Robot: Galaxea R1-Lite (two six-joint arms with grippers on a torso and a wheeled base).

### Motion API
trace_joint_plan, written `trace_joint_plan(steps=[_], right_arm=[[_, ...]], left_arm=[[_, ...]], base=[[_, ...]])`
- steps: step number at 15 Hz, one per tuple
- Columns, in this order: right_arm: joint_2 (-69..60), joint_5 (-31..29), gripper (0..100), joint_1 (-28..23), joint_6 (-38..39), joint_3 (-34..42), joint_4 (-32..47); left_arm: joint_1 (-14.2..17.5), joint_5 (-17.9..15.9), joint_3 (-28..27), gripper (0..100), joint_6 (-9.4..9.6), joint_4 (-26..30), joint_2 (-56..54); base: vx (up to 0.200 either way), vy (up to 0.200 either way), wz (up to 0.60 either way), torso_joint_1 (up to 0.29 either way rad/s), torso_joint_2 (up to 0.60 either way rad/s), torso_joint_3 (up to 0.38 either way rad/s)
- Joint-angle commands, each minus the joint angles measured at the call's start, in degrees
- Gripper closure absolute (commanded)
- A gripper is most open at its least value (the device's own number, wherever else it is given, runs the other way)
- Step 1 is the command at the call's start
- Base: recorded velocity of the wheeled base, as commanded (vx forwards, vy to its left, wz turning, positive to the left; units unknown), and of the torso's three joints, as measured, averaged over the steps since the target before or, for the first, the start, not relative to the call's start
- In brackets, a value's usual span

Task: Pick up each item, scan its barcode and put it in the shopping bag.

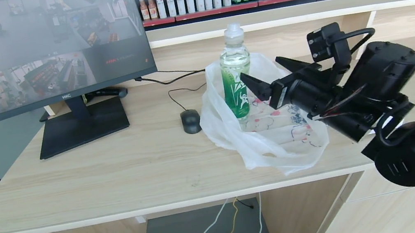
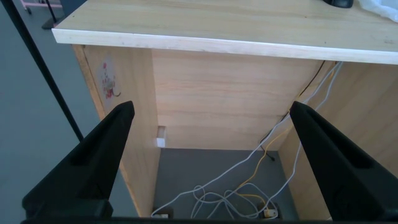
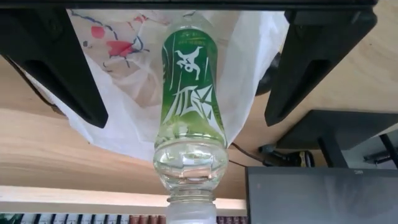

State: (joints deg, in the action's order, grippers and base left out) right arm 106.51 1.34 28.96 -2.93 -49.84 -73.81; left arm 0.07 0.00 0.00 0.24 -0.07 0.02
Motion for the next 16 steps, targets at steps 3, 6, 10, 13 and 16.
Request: trace_joint_plan(steps=[3, 6, 10, 13, 16], right_arm=[[-12.4, -0.4, 0, 0.5, -0.6, 20.7, -8.9], [-14.5, -1.9, 0, 1.7, -0.6, 27.1, -13.6], [-15.0, -3.1, 0, 1.7, -1.7, 28.6, -15.1], [-14.9, -5.7, 0, 3.3, -3.3, 30.0, -16.0], [-15.1, -6.8, 0, 3.4, -3.0, 31.6, -16.2]], left_arm=[[0.0, 0.0, 0.0, 0, 0.02, 0.0, 0.0], [0.0, 0.1, 0.0, 0, 0.02, 0.0, 0.0], [0.0, 0.0, 0.0, 0, 0.02, 0.0, 0.0], [0.0, 0.1, 0.0, 0, 0.02, 0.0, 0.0], [0.0, 0.0, 0.0, 0, 0.02, 0.0, 0.0]], base=[[0.0, 0.0, 0.0, 0.0, 0.0, 0.0], [0.0, 0.0, 0.0, 0.0, 0.0, 0.0], [0.0, 0.0, 0.0, 0.0, 0.0, 0.0], [0.0, 0.0, 0.0, 0.0, 0.0, 0.0], [-0.2, 0.0, 0.0, 0.007, 0.0, 0.004]])
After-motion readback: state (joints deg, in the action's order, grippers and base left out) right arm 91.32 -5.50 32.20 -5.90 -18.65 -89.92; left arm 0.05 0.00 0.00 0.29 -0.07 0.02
